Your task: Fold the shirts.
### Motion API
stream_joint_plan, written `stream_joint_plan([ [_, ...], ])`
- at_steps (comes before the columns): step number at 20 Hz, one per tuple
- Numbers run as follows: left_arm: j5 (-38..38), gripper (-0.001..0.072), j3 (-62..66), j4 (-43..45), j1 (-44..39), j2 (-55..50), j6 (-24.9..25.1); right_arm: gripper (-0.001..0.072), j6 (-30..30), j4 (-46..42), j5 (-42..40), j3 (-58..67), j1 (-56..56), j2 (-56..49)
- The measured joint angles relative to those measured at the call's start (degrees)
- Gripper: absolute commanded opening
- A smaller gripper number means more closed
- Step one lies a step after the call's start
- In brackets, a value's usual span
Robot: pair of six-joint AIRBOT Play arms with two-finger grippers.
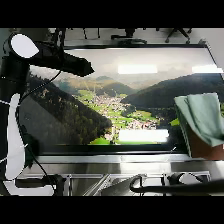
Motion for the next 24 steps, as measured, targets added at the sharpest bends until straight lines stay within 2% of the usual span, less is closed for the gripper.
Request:
stream_joint_plan([
  [3,0.35,0.0012,0.00,0.07,-0.02,0.00,0.83,0.0569,0.00,-2.86,-2.43,-4.28,0.04,-2.45],
  [6,1.20,0.0012,0.00,0.11,-0.04,0.00,1.53,0.0569,0.68,-3.87,0.22,0.37,0.04,-5.64],
  [8,1.97,0.0012,0.00,0.11,-0.04,0.00,1.77,0.0569,1.79,-0.24,1.64,7.43,0.04,-7.04],
  [10,2.32,0.0012,0.00,0.11,-0.04,0.00,1.90,0.0566,2.73,6.93,1.42,14.75,0.04,-7.74],
  [11,2.36,0.0012,0.00,0.11,-0.04,0.00,1.90,0.0526,2.89,11.76,0.46,18.43,0.15,-7.87],
  [13,2.25,0.0012,0.00,0.07,-0.04,0.24,1.68,0.0122,2.91,20.63,-1.90,23.17,1.33,-7.52],
  [14,1.64,0.0012,0.00,0.02,-0.04,0.55,1.44,0.0115,1.97,23.98,-3.17,24.57,2.86,-7.06],
  [16,0.00,0.0012,-0.02,-0.04,-0.04,1.60,0.48,0.0017,-0.44,27.96,-6.01,26.16,8.48,-6.10],
  [20,-2.10,0.0012,-5.38,-2.10,0.02,6.97,-1.31,0.0016,-4.68,26.53,-13.46,23.74,26.60,-4.35],
  [24,-2.21,0.0012,-20.70,-4.61,0.24,16.17,-2.03,0.0016,-6.54,19.96,-21.00,14.73,43.21,-3.32],
])
